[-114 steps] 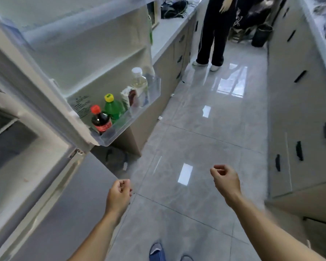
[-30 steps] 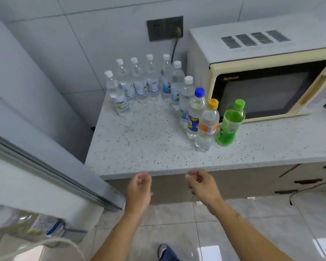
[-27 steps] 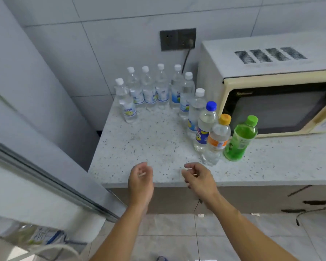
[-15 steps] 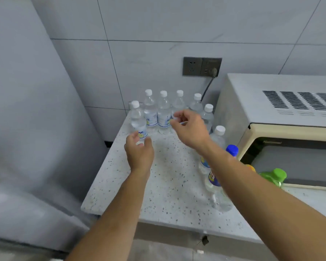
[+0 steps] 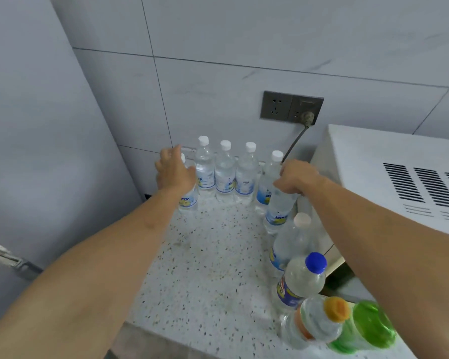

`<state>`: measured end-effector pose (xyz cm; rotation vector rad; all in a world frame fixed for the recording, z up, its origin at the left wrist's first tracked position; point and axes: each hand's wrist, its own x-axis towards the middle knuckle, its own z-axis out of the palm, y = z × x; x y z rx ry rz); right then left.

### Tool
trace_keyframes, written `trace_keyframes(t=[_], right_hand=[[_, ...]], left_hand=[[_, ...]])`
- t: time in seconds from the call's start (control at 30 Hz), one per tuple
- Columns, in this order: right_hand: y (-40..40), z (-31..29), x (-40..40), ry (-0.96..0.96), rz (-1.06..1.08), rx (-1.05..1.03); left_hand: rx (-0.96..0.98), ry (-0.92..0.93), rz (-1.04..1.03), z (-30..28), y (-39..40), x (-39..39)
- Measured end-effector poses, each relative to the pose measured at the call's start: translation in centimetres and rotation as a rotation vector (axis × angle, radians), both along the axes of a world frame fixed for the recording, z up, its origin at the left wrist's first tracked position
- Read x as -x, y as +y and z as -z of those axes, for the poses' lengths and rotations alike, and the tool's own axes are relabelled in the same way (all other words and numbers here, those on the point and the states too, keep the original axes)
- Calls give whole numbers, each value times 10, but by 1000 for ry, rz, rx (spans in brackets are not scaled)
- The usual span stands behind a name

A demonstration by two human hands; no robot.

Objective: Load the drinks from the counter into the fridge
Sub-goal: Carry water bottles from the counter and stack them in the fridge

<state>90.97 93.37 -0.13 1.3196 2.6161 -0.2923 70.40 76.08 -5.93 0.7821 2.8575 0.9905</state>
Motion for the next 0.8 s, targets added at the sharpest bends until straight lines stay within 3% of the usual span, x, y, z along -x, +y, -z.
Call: trace_keyframes(t=[0.1, 0.2, 0.43, 0.6, 0.8], right_hand=[[0, 4, 5, -73, -73, -67], [-7, 6, 11, -62, -93, -20], [-55, 5, 28, -10, -159, 50], [-84, -2, 30, 115, -139, 164], [-133, 8, 23, 237, -186, 360]], left_hand=[[114, 60, 75, 5, 3, 5], [14, 74, 80, 9, -5, -4], [-247, -91, -15, 19, -47, -52], [-423, -120, -74, 19, -98, -94], [-412, -122, -7, 18, -149, -127]])
